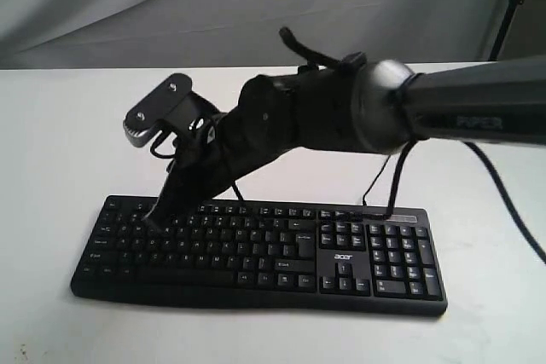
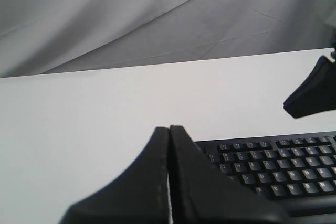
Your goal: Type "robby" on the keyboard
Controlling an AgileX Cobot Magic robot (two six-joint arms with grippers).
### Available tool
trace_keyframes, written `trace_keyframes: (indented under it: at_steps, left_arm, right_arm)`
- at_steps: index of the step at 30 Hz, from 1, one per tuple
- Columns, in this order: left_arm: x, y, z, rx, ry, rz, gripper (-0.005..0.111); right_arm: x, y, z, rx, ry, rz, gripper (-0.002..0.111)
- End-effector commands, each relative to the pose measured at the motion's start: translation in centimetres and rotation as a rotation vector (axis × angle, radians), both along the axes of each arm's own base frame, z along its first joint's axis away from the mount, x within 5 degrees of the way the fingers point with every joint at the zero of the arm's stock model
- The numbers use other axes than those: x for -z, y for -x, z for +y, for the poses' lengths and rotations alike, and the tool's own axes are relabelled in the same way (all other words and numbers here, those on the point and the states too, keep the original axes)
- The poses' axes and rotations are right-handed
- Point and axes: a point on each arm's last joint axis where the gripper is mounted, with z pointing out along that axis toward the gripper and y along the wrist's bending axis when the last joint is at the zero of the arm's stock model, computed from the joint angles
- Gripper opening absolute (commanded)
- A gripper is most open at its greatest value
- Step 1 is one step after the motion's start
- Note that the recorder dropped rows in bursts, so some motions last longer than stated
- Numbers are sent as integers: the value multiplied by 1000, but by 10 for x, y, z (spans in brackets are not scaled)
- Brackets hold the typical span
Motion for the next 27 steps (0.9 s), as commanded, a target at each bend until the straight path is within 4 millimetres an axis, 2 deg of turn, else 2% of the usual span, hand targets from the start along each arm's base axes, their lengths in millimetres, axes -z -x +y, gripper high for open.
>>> trace_keyframes:
  at_steps: [1,3,4,5,6,7,9,14,17,19,22,27]
  left_arm:
    - [1,0,0,6,-1,-5,0]
    - [1,0,0,6,-1,-5,0]
    - [1,0,0,6,-1,-5,0]
    - [1,0,0,6,-1,-5,0]
    - [1,0,0,6,-1,-5,0]
    - [1,0,0,6,-1,-5,0]
    - [1,0,0,6,-1,-5,0]
    - [1,0,0,6,-1,-5,0]
    - [1,0,0,6,-1,-5,0]
    - [1,0,0,6,-1,-5,0]
    - [1,0,0,6,-1,-5,0]
    - [1,0,0,6,-1,-5,0]
  right_arm:
    - [-36,4,-8,-5,-36,-50,0]
    - [-53,10,-19,3,-38,-99,0]
    - [-69,18,-31,18,-51,-152,0]
    - [-75,22,-37,27,-61,-174,0]
    - [-93,36,-54,48,-92,-220,0]
    - [-101,44,-64,54,-111,-242,0]
    - [-136,76,-98,79,-231,-349,0]
    - [-176,139,-165,112,-440,-506,0]
    - [-177,174,-202,124,-536,-579,0]
    - [-175,187,-217,129,-589,-626,0]
    - [-173,204,-235,138,-675,-699,0]
    - [-173,219,-256,155,-739,-858,0]
